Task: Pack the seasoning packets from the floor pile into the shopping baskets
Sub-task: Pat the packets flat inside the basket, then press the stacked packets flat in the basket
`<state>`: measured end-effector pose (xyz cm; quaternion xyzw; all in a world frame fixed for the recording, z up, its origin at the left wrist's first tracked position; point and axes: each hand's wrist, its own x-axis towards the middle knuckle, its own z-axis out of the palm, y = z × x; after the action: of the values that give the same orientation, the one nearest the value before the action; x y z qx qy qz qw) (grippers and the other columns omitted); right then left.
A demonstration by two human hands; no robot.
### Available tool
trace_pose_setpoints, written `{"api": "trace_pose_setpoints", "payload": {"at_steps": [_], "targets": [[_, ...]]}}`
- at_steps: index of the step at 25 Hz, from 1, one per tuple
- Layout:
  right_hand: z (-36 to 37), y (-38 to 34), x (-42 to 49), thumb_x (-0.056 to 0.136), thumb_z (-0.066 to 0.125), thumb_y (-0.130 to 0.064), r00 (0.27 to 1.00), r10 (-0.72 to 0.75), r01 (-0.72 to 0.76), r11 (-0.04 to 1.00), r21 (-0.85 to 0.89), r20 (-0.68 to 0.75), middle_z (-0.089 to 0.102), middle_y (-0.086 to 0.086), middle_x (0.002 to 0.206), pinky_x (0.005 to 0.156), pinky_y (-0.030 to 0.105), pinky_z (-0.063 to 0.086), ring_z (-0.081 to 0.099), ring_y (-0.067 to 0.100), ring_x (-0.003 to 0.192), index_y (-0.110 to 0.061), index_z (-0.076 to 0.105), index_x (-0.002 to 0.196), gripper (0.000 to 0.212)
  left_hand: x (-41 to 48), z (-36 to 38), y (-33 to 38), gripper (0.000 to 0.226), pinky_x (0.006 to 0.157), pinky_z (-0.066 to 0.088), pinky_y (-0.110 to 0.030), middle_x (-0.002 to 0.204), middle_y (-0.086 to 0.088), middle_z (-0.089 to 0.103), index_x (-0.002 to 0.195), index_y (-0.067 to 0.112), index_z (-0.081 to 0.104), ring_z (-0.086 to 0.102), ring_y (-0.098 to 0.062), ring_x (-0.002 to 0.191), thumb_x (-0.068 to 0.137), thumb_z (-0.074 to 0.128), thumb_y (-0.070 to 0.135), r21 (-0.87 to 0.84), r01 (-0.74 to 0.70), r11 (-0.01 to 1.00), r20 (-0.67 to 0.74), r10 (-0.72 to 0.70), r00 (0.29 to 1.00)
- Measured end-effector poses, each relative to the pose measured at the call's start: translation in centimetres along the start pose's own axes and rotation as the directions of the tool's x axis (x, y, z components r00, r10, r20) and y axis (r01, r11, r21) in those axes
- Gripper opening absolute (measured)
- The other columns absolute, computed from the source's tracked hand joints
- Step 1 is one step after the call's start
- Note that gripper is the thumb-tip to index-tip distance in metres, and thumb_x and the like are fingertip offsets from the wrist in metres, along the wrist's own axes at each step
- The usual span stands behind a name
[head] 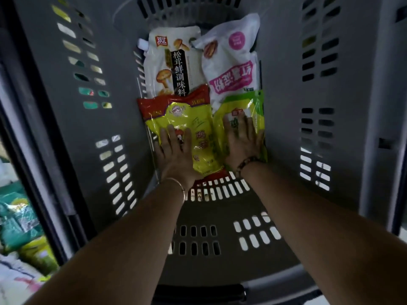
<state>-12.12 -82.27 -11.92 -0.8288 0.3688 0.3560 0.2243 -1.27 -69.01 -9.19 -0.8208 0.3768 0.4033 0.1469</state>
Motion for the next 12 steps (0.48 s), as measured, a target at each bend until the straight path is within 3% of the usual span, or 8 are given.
{"api": "trace_pose_setpoints", "payload": {"at_steps": [2, 7, 9, 12], "targets": [[0.5, 0.2, 1.3, 0.071, 0.074, -0.045, 0.997, -0.022, 0.022, 1.0, -0.003, 0.073, -0.03, 0.012, 0.15, 0.108, 0.057, -0.008, -0.023, 0.036, 0.139, -0.04, -0.023, 0.141, 0.12, 1.3, 0.7, -0.8, 0.133, 0.111, -0.012, -0.056, 0.148, -0.026, -0.033, 0.141, 0.018, -0.033, -0.028, -0.044, 0.137, 0.068, 0.064, 0.07, 0.05, -0.027, 0.998, 0.032, 0.025, 0.999], [0.8, 0.5, 1.7, 0.071, 0.076, -0.038, 0.995, -0.058, 0.06, 0.998, -0.015, 0.083, -0.03, 0.014, 0.15, 0.111, 0.055, -0.001, -0.021, 0.038, 0.139, -0.04, -0.02, 0.142, 0.12, 2.2, 0.8, -1.3, 0.135, 0.111, -0.011, -0.055, 0.149, -0.024, -0.032, 0.143, 0.018, -0.031, -0.026, -0.043, 0.138, 0.065, 0.064, 0.073, 0.058, -0.039, 0.998, 0.088, 0.033, 0.996], [-0.3, 0.6, 1.0, 0.076, 0.073, -0.028, 0.997, -0.049, 0.045, 0.997, 0.062, 0.064, -0.028, 0.007, 0.152, 0.112, 0.051, 0.004, -0.018, 0.033, 0.141, -0.04, -0.013, 0.144, 0.111, 1.7, -0.2, -1.0, 0.126, 0.112, -0.01, -0.054, 0.151, -0.022, -0.03, 0.145, 0.02, -0.028, -0.024, -0.041, 0.14, 0.073, 0.067, 0.062, 0.028, -0.025, 0.999, 0.109, 0.022, 0.994], [-2.3, 0.2, -0.8, 0.083, 0.066, -0.023, 0.999, 0.018, -0.022, 0.989, 0.149, 0.027, -0.02, 0.0, 0.155, 0.111, 0.048, 0.009, -0.011, 0.028, 0.142, -0.037, -0.01, 0.146, 0.1, -0.5, -3.0, -0.2, 0.103, 0.118, -0.001, -0.05, 0.156, -0.016, -0.019, 0.15, 0.025, -0.013, -0.018, -0.035, 0.143, 0.084, 0.066, 0.028, -0.19, 0.028, 0.981, 0.092, -0.01, 0.996]]}}
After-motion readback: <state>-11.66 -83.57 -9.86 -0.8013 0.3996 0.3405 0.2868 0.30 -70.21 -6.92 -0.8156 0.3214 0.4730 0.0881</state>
